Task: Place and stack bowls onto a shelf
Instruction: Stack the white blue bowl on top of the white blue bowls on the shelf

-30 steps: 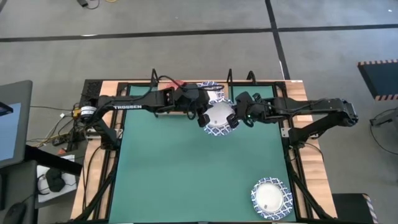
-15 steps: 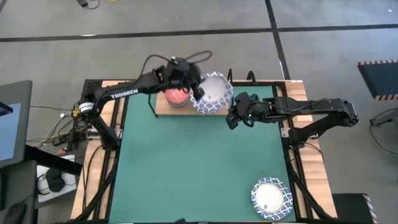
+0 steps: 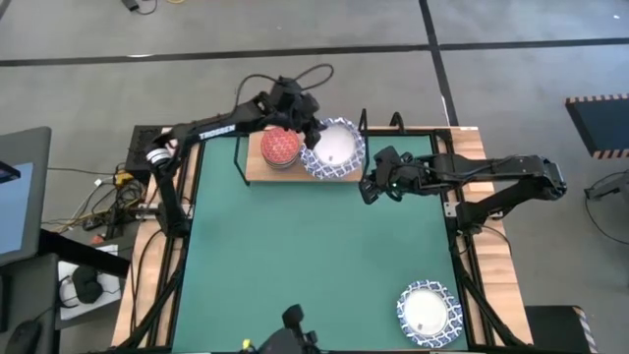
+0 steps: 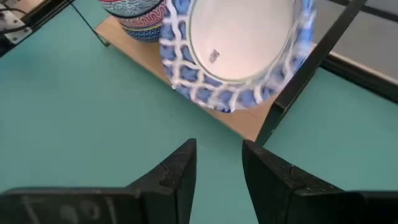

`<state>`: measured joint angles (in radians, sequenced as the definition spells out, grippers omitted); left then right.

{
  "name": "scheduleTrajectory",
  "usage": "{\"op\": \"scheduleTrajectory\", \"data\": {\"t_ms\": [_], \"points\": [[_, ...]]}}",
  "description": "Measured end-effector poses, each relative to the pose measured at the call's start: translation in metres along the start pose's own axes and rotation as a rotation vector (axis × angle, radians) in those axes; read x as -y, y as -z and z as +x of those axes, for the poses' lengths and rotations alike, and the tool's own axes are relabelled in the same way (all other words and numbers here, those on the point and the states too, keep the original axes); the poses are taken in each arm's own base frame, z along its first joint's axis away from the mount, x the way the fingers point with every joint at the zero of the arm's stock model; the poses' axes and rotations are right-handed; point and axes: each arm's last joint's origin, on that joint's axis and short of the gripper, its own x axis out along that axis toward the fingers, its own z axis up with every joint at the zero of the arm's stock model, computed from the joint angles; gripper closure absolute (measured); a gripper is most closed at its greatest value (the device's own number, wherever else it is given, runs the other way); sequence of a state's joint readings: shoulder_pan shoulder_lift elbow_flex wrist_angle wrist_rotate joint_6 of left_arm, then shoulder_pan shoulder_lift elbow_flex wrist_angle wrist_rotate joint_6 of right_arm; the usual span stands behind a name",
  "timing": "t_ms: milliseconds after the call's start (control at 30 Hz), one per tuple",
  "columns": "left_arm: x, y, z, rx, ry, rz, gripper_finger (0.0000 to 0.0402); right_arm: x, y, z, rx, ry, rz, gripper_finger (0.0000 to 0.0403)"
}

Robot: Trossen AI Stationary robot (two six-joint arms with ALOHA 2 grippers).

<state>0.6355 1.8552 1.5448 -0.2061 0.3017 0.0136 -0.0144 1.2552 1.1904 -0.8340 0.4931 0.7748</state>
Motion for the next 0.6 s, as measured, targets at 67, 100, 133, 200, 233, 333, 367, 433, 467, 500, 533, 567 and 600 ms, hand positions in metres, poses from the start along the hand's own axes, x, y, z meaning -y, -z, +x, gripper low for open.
{"op": "scheduleTrajectory", "data": {"t_ms": [67,100,133,200,233,333,367,433,467,500,533,567,600], "points": [[-0.003,0.007,0.008,-0.033,0.0,-0.002,0.0401,0.0,0.0,0.0,0.0,0.0,0.019,0.0248],[-0.004,0.01,0.011,-0.047,0.0,0.0,0.0401,0.0,0.0,0.0,-0.001,0.001,0.026,0.0248],[-0.005,0.012,0.011,-0.058,-0.002,0.001,0.0401,0.0,0.0,0.0,-0.001,0.001,0.031,0.0248],[-0.006,0.014,0.013,-0.068,-0.02,-0.001,0.0401,-0.001,0.001,0.0,-0.003,-0.002,0.035,0.0248],[-0.006,0.015,0.014,-0.072,-0.029,0.002,0.0401,-0.001,0.001,-0.001,-0.004,-0.005,0.034,0.0248],[-0.007,0.015,0.014,-0.077,-0.056,0.034,0.0396,-0.001,0.002,-0.001,-0.011,-0.012,0.041,0.0248],[-0.007,0.015,0.014,-0.078,-0.061,0.04,0.0389,-0.001,0.002,-0.001,-0.014,-0.015,0.046,0.0248],[-0.009,0.016,0.013,-0.088,-0.062,0.018,0.0369,-0.001,0.002,-0.001,-0.019,-0.018,0.061,0.0248],[-0.011,0.017,0.013,-0.094,-0.061,-0.01,0.0356,-0.001,0.002,-0.001,-0.019,-0.018,0.061,0.0249],[-0.013,0.018,0.012,-0.102,-0.062,-0.038,0.0341,-0.001,0.002,-0.001,-0.019,-0.018,0.061,0.0249],[-0.015,0.019,0.011,-0.115,-0.066,-0.062,0.0325,-0.001,0.002,-0.001,-0.024,-0.022,0.06,0.0249],[-0.016,0.021,0.011,-0.132,-0.069,-0.081,0.0308,-0.002,0.002,-0.001,-0.036,-0.028,0.058,0.0249],[-0.018,0.023,0.01,-0.149,-0.074,-0.094,0.0292,-0.001,0.003,-0.001,-0.05,-0.034,0.055,0.0249]]}}
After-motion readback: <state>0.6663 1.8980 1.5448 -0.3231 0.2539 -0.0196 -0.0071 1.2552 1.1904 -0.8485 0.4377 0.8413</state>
